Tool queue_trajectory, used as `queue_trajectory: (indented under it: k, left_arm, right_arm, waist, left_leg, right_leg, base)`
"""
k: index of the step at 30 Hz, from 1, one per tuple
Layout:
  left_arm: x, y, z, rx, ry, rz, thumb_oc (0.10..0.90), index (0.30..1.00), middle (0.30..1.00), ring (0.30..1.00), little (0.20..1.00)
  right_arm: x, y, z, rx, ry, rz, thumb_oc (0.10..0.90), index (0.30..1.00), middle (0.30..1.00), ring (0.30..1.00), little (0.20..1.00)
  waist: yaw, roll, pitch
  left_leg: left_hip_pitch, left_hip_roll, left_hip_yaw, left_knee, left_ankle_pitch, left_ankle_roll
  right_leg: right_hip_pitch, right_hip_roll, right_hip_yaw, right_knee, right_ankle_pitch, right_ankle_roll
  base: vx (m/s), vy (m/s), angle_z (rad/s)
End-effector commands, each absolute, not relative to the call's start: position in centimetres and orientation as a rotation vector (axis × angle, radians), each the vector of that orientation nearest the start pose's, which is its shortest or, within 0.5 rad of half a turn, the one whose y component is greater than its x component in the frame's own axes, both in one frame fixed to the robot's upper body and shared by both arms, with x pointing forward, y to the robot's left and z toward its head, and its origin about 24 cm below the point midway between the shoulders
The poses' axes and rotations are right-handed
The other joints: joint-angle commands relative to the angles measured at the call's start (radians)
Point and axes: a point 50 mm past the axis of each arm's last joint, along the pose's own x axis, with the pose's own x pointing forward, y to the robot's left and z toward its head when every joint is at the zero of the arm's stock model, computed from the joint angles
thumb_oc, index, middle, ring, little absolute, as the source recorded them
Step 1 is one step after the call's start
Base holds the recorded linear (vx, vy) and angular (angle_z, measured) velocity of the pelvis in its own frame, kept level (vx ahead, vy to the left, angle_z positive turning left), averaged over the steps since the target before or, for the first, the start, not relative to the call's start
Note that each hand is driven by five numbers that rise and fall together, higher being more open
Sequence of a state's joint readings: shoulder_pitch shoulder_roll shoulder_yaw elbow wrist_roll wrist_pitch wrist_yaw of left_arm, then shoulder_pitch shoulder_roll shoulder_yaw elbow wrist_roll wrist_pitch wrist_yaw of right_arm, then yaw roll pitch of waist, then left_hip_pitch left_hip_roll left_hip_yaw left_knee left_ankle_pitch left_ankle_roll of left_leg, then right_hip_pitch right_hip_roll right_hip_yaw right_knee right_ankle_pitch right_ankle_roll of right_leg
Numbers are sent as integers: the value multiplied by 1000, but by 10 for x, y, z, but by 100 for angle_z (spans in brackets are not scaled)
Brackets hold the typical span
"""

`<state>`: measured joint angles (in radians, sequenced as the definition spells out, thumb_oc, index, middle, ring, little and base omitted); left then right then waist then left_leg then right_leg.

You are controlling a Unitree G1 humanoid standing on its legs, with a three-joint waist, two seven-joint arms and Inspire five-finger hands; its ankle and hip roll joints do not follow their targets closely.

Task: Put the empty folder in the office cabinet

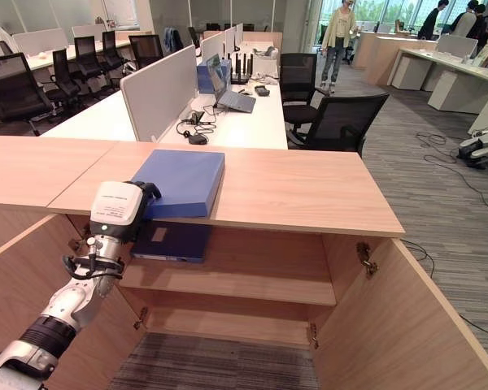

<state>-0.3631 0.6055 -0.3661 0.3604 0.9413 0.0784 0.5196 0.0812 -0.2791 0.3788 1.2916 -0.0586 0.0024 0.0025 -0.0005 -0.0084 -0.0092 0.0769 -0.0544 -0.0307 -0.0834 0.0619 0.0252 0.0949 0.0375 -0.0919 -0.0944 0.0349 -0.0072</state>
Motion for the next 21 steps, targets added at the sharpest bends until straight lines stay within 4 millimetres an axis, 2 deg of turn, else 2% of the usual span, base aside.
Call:
queue_trajectory:
  k: [1, 2, 3, 4, 5, 6, 7, 8, 10, 12, 13, 14, 15, 19, 21]
  left_arm:
    - [316, 240, 82, 1608, -225, 196, 400, 300, 300, 300, 300]
    - [315, 234, 90, 1553, -269, 202, 400, 300, 300, 300, 300]
    - [302, 215, 113, 1375, -398, 162, 400, 300, 300, 300, 300]
    - [286, 196, 126, 1164, -484, 65, 400, 300, 300, 300, 300]
    - [276, 194, 131, 1081, -497, 34, 400, 300, 300, 300, 300]
    - [258, 185, 139, 893, -537, -62, 400, 300, 300, 300, 300]
    - [250, 181, 143, 812, -549, -112, 400, 300, 300, 300, 300]
    - [249, 181, 144, 811, -546, -112, 400, 300, 300, 300, 300]
    - [225, 172, 163, 655, -612, -280, 400, 300, 300, 300, 300]
    - [218, 170, 164, 538, -580, -369, 400, 300, 300, 300, 300]
    - [213, 170, 166, 418, -544, -461, 400, 300, 300, 300, 300]
    - [213, 170, 166, 417, -542, -461, 400, 300, 300, 300, 300]
    - [210, 169, 166, 311, -491, -555, 400, 300, 300, 300, 300]
    - [211, 168, 160, 239, -414, -617, 400, 300, 300, 300, 300]
    - [211, 170, 150, 207, -346, -622, 400, 300, 300, 300, 300]
  right_arm:
    - [49, -250, -165, -586, 1360, 182, 800, 900, 900, 900, 900]
    - [49, -250, -165, -579, 1361, 179, 800, 900, 900, 900, 900]
    - [46, -249, -165, -562, 1366, 165, 800, 900, 900, 900, 900]
    - [43, -250, -166, -538, 1376, 148, 800, 900, 900, 900, 900]
    - [40, -250, -166, -530, 1387, 143, 800, 900, 900, 900, 900]
    - [35, -251, -166, -506, 1402, 137, 800, 900, 900, 900, 900]
    - [34, -252, -166, -496, 1407, 135, 800, 900, 900, 900, 900]
    - [34, -252, -166, -498, 1407, 137, 800, 900, 900, 900, 900]
    - [30, -252, -166, -469, 1424, 137, 800, 900, 900, 900, 900]
    - [31, -252, -166, -467, 1424, 146, 800, 900, 900, 900, 900]
    - [33, -250, -167, -472, 1425, 170, 800, 900, 900, 900, 900]
    - [33, -249, -167, -472, 1426, 171, 800, 900, 900, 900, 900]
    - [36, -245, -168, -480, 1426, 208, 800, 900, 900, 900, 900]
    - [38, -240, -169, -493, 1432, 250, 800, 900, 900, 900, 900]
    - [41, -237, -170, -500, 1432, 266, 800, 900, 900, 900, 900]
  waist:
    - [-26, -46, 5]
    - [-23, -47, 8]
    - [-17, -47, 12]
    - [-10, -48, 19]
    - [-9, -47, 20]
    - [-2, -46, 25]
    - [0, -44, 28]
    - [-1, -44, 27]
    - [12, -36, 35]
    - [14, -32, 38]
    - [15, -27, 39]
    - [15, -27, 38]
    - [17, -23, 40]
    - [19, -19, 39]
    - [23, -18, 39]
  left_leg:
    - [40, -12, -21, -4, -150, -17]
    - [39, -13, -23, -4, -149, -17]
    - [37, -13, -28, -4, -148, -16]
    - [34, -14, -34, -4, -145, -16]
    - [35, -14, -35, -4, -145, -16]
    - [35, -14, -36, -4, -144, -16]
    - [35, -14, -38, -4, -142, -15]
    - [35, -14, -37, -4, -142, -15]
    - [33, -15, -44, -4, -141, -16]
    - [33, -15, -46, -4, -139, -16]
    - [34, -14, -48, -4, -137, -17]
    - [39, -12, -48, -4, -146, -17]
    - [42, -11, -48, -4, -145, -18]
    - [44, -12, -51, -4, -144, -19]
    - [44, -12, -53, -4, -144, -20]
  right_leg:
    - [29, -56, -31, 7, -58, 108]
    - [28, -57, -31, 7, -57, 108]
    - [26, -58, -33, 7, -56, 106]
    - [24, -58, -39, 7, -53, 106]
    - [24, -58, -40, 7, -53, 106]
    - [25, -59, -45, 7, -52, 107]
    - [25, -60, -46, 7, -51, 107]
    - [25, -59, -46, 7, -51, 107]
    - [25, -60, -56, 7, -51, 108]
    - [25, -61, -59, 7, -51, 109]
    - [25, -62, -61, 7, -50, 109]
    - [30, -60, -60, 7, -57, 109]
    - [34, -60, -60, 7, -55, 109]
    - [36, -60, -61, 7, -55, 108]
    - [38, -60, -61, 7, -55, 106]
  base:
    - [0, 0, 0]
    - [0, 0, 0]
    - [-2, 5, -3]
    - [-3, 6, -6]
    - [1, 5, -5]
    - [7, 9, 6]
    - [10, 8, 20]
    - [1, 12, 35]
    - [3, 13, 20]
    - [1, 5, -2]
    - [27, 12, 5]
    - [31, 13, 5]
    - [0, 0, 0]
    - [0, 0, 0]
    - [0, 0, 0]
